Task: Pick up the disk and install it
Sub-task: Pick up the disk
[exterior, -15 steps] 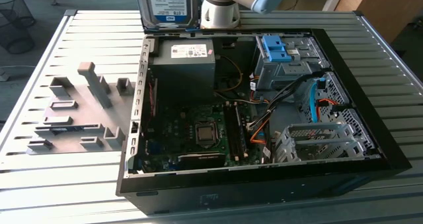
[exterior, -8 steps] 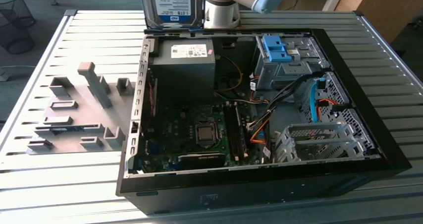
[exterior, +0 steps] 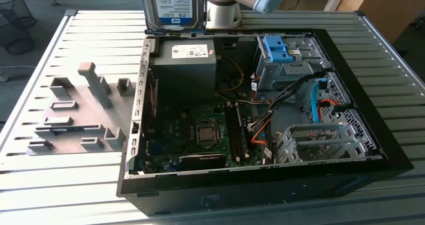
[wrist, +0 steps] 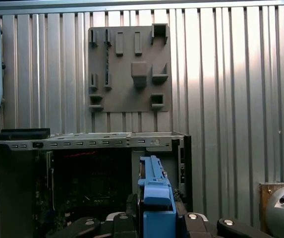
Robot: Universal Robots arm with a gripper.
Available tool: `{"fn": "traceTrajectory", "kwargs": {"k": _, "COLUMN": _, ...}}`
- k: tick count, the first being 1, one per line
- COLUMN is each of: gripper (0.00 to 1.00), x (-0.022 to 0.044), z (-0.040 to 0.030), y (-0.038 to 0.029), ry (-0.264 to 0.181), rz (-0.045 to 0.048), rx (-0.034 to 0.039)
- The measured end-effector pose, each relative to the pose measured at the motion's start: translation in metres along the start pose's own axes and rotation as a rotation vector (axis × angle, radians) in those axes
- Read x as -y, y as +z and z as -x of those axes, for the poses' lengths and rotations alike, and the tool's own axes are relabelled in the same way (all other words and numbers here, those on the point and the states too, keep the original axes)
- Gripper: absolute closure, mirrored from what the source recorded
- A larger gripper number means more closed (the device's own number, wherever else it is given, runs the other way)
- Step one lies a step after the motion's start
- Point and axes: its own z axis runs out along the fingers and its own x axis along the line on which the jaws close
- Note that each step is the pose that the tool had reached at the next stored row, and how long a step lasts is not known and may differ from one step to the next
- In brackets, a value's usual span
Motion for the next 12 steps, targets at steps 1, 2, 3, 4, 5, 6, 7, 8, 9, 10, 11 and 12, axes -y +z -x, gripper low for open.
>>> {"fn": "traceTrajectory", "kwargs": {"k": 1, "gripper": 0.64, "x": 0.0001, "z": -0.0022, "y": 0.0001, "ry": 0.000, "rz": -0.0001, "rx": 0.0000}}
{"fn": "traceTrajectory", "kwargs": {"k": 2, "gripper": 0.64, "x": 0.0002, "z": -0.0041, "y": 0.0001, "ry": 0.000, "rz": -0.0001, "rx": -0.0003}}
{"fn": "traceTrajectory", "kwargs": {"k": 3, "gripper": 0.64, "x": 0.0003, "z": -0.0066, "y": 0.0001, "ry": 0.000, "rz": -0.0001, "rx": -0.0003}}
{"fn": "traceTrajectory", "kwargs": {"k": 4, "gripper": 0.64, "x": 0.0006, "z": -0.0094, "y": 0.0002, "ry": 0.000, "rz": -0.0001, "rx": -0.0003}}
{"fn": "traceTrajectory", "kwargs": {"k": 5, "gripper": 0.64, "x": 0.0014, "z": -0.0112, "y": 0.0002, "ry": 0.000, "rz": -0.0001, "rx": -0.0003}}
{"fn": "traceTrajectory", "kwargs": {"k": 6, "gripper": 0.64, "x": 0.0027, "z": -0.0122, "y": 0.0002, "ry": 0.000, "rz": -0.0001, "rx": -0.0004}}
{"fn": "traceTrajectory", "kwargs": {"k": 7, "gripper": 0.64, "x": 0.0044, "z": -0.0127, "y": 0.0002, "ry": 0.000, "rz": -0.0001, "rx": -0.0003}}
{"fn": "traceTrajectory", "kwargs": {"k": 8, "gripper": 0.64, "x": 0.0064, "z": -0.0130, "y": 0.0003, "ry": 0.000, "rz": -0.0001, "rx": -0.0003}}
{"fn": "traceTrajectory", "kwargs": {"k": 9, "gripper": 0.64, "x": 0.0086, "z": -0.0131, "y": 0.0002, "ry": 0.000, "rz": 0.0000, "rx": -0.0004}}
{"fn": "traceTrajectory", "kwargs": {"k": 10, "gripper": 0.64, "x": 0.0108, "z": -0.0131, "y": 0.0002, "ry": 0.000, "rz": 0.0000, "rx": -0.0004}}
{"fn": "traceTrajectory", "kwargs": {"k": 11, "gripper": 0.64, "x": 0.0132, "z": -0.0132, "y": 0.0002, "ry": 0.000, "rz": -0.0001, "rx": -0.0003}}
{"fn": "traceTrajectory", "kwargs": {"k": 12, "gripper": 0.64, "x": 0.0159, "z": -0.0133, "y": 0.0002, "ry": 0.000, "rz": 0.0000, "rx": -0.0004}}
